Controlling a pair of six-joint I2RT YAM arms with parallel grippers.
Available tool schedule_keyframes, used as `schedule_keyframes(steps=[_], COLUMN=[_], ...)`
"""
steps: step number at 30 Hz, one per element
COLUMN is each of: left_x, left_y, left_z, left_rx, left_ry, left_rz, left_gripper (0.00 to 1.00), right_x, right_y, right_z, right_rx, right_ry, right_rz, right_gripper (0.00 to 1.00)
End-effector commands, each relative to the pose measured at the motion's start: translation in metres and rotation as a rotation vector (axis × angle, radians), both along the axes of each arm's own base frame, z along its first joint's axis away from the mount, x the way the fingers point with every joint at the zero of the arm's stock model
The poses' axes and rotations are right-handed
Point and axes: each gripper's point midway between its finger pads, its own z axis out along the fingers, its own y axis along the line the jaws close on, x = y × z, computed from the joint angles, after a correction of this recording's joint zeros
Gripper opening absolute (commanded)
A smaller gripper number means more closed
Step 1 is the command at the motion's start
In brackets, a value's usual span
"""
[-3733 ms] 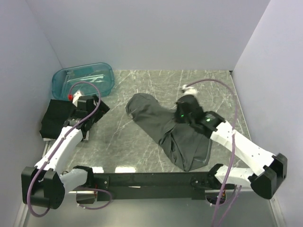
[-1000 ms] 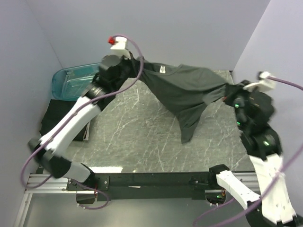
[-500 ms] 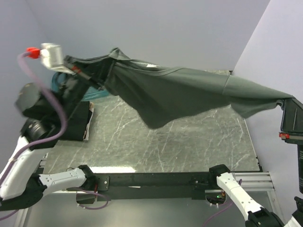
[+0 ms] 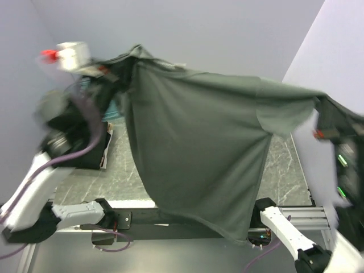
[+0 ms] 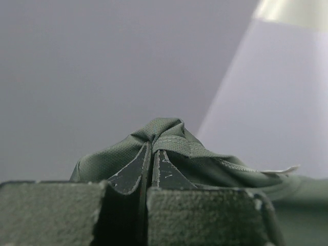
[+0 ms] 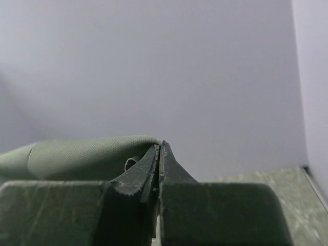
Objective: Fold and stack the t-shirts
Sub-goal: Flatten the tshirt out
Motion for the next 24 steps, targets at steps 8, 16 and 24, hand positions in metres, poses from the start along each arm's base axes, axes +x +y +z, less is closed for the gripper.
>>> schedule_keyframes(steps=[8, 16, 24], left_x=[0.301, 0.347, 0.317], left_y=[-0.052, -0.083, -0.076], left_z=[-0.301, -0.420, -0.399], left_rx=[0.482, 0.626, 0.547], left_ry=[0.604, 0.757, 0.744], left_rz=[0.430, 0.310, 0.260], left_gripper=[0.25, 1.00, 0.99], right_x=[0.277, 0.388, 0.379], right_y=[0.003, -0.006, 0.026], right_z=[-0.220, -0.399, -0.386], right_rx=[-0.002, -0.038, -0.005], right_ry=[0.633, 1.100, 1.049], right_rz=[-0.269, -0.306, -0.136], right_gripper=[0.00, 0.53, 0.70])
